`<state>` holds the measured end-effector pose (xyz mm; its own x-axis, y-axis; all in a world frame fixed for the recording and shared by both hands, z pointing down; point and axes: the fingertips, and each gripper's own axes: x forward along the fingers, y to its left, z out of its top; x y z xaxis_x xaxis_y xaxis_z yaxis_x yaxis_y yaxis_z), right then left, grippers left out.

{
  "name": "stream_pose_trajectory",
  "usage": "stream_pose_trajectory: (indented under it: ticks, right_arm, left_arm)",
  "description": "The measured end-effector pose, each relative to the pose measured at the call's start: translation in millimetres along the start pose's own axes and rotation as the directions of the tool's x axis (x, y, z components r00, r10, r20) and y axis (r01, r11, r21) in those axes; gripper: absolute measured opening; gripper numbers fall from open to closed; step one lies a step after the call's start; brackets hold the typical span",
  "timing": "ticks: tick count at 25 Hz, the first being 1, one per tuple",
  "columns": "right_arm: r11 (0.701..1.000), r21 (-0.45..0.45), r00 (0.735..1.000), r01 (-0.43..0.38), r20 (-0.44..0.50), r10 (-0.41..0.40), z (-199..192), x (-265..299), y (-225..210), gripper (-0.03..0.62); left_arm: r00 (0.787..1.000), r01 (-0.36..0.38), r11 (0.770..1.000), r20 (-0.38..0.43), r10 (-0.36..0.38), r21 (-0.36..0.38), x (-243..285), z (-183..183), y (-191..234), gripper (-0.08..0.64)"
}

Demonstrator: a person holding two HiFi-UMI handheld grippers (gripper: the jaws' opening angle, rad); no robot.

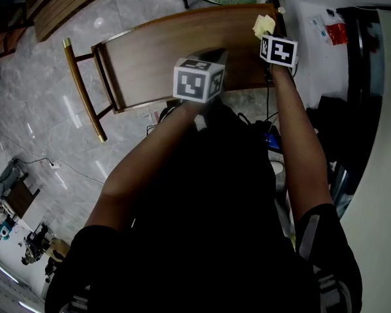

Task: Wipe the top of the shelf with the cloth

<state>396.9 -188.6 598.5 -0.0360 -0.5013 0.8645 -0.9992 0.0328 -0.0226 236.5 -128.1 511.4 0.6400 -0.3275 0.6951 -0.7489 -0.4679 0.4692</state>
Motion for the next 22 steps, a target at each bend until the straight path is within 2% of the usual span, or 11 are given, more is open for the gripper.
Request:
stream_pose_trajectory:
  ticks: [4,9,12,17,22]
  right_arm:
    - [1.0,0.015,1.0,-0.021,0.022,0.02,-0.7,-13.1,15.4,0.043]
    - [0.994,-0.037,0.991,-0.105,0.084,0.108,15.6,-41.2,86.3,0.043]
    - [0.98,-0.08,0.976,-0.183,0.102,0.191,21.7,-50.2,150.5,0.043]
    - [0.945,-0.162,0.951,-0.286,0.072,0.3,15.3,-56.9,272.1,0.043]
    - [0.9,-0.216,0.917,-0.38,0.043,0.397,8.9,-55.6,392.0,0.043]
  left_arm:
    - [1.0,-0.013,1.0,0.015,0.013,-0.017,-16.4,-5.3,16.8,0.011]
    - [0.997,-0.054,0.995,0.047,0.058,-0.087,-55.8,-19.5,59.9,0.011]
    - [0.993,-0.088,0.985,0.065,0.098,-0.145,-86.9,-34.8,95.4,0.011]
    - [0.977,-0.171,0.961,0.092,0.194,-0.219,-160.3,-58.7,165.0,0.011]
    - [0.958,-0.241,0.946,0.103,0.268,-0.217,-225.3,-72.1,214.0,0.011]
